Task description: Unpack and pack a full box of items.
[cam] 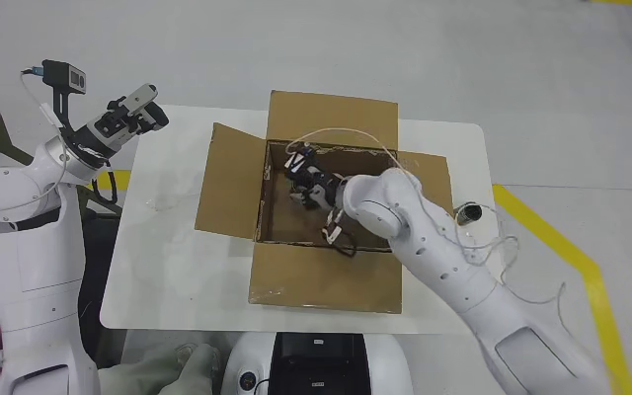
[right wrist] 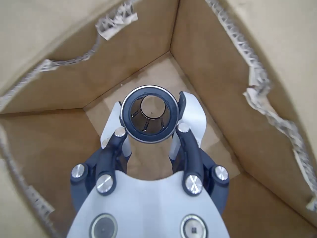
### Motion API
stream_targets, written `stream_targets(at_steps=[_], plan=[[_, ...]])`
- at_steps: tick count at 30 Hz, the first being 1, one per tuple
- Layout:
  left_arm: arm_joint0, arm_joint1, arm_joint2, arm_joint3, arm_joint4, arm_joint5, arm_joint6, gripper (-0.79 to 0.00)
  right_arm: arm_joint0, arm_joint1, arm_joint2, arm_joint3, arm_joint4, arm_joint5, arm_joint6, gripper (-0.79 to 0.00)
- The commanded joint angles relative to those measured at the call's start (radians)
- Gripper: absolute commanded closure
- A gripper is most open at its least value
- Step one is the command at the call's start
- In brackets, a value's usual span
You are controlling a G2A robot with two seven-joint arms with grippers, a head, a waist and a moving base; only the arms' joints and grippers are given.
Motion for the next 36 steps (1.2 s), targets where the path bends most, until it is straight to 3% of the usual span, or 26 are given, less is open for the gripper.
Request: stream_targets(at_steps=[1,12,17,25,36], plan=[[0.000,0.000,0.000,0.000,0.000,0.000,0.000,-0.785,-0.033,0.012,0.041,-0.065,0.012,0.010,0.030,0.000],[0.000,0.000,0.000,0.000,0.000,0.000,0.000,-0.785,-0.226,0.061,0.180,-0.415,-0.023,0.058,0.161,0.000],[0.000,0.000,0.000,0.000,0.000,0.000,0.000,-0.785,-0.289,0.079,0.202,-0.531,-0.116,0.040,0.219,0.000],[0.000,0.000,0.000,0.000,0.000,0.000,0.000,-0.785,-0.373,0.098,0.276,-0.572,-0.138,0.045,0.224,0.000],[0.000,0.000,0.000,0.000,0.000,0.000,0.000,-0.785,-0.375,0.098,0.278,-0.572,-0.137,0.046,0.222,0.000]])
